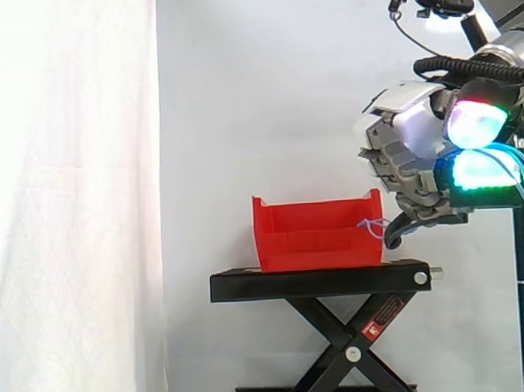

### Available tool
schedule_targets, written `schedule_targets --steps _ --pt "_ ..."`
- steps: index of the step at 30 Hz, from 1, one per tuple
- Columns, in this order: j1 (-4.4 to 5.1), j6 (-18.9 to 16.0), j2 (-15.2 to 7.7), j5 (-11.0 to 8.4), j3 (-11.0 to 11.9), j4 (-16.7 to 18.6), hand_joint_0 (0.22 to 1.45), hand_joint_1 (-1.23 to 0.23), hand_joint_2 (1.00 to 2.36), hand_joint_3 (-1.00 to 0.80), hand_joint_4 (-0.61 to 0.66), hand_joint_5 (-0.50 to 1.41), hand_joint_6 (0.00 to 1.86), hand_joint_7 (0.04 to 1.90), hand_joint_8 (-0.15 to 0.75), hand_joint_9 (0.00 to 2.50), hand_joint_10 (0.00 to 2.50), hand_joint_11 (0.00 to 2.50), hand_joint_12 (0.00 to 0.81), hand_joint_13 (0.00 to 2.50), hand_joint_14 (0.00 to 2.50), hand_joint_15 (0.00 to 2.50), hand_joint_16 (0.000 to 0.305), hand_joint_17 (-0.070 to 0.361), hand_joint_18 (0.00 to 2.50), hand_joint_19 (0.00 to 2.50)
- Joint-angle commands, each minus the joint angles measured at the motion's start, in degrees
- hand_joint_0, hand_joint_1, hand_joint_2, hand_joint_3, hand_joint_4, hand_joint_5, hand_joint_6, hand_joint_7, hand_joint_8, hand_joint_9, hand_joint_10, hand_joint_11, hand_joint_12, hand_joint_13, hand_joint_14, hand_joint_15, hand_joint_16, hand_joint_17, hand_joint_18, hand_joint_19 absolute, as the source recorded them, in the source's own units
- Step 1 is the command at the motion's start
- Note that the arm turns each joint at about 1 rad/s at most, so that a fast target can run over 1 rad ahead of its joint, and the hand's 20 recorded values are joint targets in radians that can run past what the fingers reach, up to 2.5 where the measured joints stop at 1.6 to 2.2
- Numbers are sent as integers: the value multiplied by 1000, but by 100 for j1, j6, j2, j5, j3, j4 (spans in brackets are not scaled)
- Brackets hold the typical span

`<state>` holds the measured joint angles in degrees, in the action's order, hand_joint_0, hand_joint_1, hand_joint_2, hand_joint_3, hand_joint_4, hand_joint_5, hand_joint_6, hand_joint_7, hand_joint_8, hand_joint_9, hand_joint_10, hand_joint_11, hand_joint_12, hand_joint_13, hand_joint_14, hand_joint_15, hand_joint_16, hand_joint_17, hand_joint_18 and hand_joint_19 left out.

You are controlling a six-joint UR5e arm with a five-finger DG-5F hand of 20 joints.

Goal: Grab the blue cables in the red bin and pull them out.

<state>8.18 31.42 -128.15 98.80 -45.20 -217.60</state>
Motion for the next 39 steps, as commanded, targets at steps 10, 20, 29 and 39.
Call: schedule_targets --steps 10,20,29,39 --pt "17 0 10 8 2 -125 818 -952 1000 -1000 54 1086 203 969 189 1638 27 1734 246 1477 1515 1487 38 85 1349 1423" --pt "17 0 10 8 11 -310 825 -969 1000 -1000 38 1065 249 932 195 1632 24 1765 254 1470 1499 1495 38 86 1331 1432" --pt "122 -554 326 8 64 -64 875 -966 1000 -1000 10 1079 247 948 180 1633 25 1782 241 1464 1481 1515 36 82 1320 1438" --pt "210 -2848 361 -1 64 1536 900 -971 1000 -1000 0 1080 244 948 178 1621 24 1778 244 1464 1445 1536 36 81 1312 1432"
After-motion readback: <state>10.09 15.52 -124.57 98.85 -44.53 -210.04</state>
